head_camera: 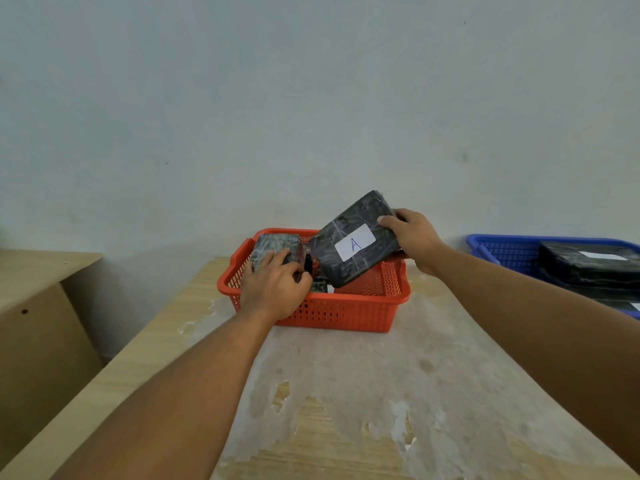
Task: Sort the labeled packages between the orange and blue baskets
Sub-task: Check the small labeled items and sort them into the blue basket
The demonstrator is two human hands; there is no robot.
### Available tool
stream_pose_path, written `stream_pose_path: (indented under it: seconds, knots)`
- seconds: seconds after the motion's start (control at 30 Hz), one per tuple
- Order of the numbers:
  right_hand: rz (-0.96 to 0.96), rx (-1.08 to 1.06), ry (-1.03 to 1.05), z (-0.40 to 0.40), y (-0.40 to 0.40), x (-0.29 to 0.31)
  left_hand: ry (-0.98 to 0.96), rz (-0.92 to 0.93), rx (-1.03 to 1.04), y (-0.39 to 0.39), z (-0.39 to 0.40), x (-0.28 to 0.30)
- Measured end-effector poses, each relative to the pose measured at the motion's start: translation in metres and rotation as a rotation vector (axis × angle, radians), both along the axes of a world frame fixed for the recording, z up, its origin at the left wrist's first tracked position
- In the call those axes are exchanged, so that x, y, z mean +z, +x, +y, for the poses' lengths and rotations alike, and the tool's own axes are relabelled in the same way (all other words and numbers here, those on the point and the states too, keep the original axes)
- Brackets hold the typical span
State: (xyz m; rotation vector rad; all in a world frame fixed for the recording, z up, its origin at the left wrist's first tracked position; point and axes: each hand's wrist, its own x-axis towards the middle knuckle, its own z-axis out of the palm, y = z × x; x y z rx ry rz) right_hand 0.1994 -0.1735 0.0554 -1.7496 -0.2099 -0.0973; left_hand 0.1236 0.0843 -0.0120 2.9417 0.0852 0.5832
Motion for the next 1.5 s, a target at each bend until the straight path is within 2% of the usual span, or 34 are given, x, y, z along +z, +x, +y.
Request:
stream_pose_path:
  seconds: [0.2,0.4,0.47,0.53,0.6,0.67,0.9,1.17,1.23,1.27,1.33,1.37,1.43,1.5]
  knots:
    - [0.134,0.045,0.193,-0.015,-0.012,-0.003,0.000,0.035,0.009,-0.001,-0.001,0.003]
    - [0.210,-0.020,0.223,-0.021,-0.019,-0.009,0.007,0.078,0.011,-0.005,-0.003,0.007]
    - [0.170,-0.067,0.096,-0.016,-0.017,-0.007,0.001,0.079,0.004,-0.005,-0.003,0.007]
    - [0.065,-0.084,-0.154,-0.010,-0.011,0.000,-0.002,0.067,-0.001,-0.005,-0.002,0.006]
    - [-0.044,-0.017,-0.469,-0.004,-0.003,0.012,0.003,0.053,0.000,-0.004,-0.001,0.005]
    - [-0.112,0.060,-0.674,0.002,0.009,0.025,0.004,0.042,0.007,-0.003,0.000,0.003]
    - [-0.107,0.132,-1.060,0.026,0.056,0.026,-0.008,-0.019,0.006,0.000,0.002,-0.002]
    - [-0.339,0.138,-1.457,0.035,0.086,-0.015,-0.003,-0.079,0.019,0.003,0.000,-0.005]
    - [-0.465,0.108,-1.478,0.041,0.083,-0.019,-0.007,-0.096,0.022,0.004,0.000,-0.006]
    - [-0.479,0.125,-1.413,0.046,0.079,-0.018,-0.006,-0.103,0.022,0.004,0.000,-0.006]
    - [-0.355,0.275,-1.243,0.060,0.067,-0.018,-0.001,-0.113,0.023,0.005,0.000,-0.007]
    - [-0.279,0.371,-1.229,0.068,0.058,-0.020,0.001,-0.113,0.023,0.005,0.000,-0.007]
    - [-0.208,0.466,-1.321,0.075,0.044,-0.026,0.002,-0.100,0.015,0.004,0.000,-0.007]
    - [-0.182,0.438,-1.362,0.074,0.037,-0.031,-0.009,-0.083,0.002,0.002,0.000,-0.005]
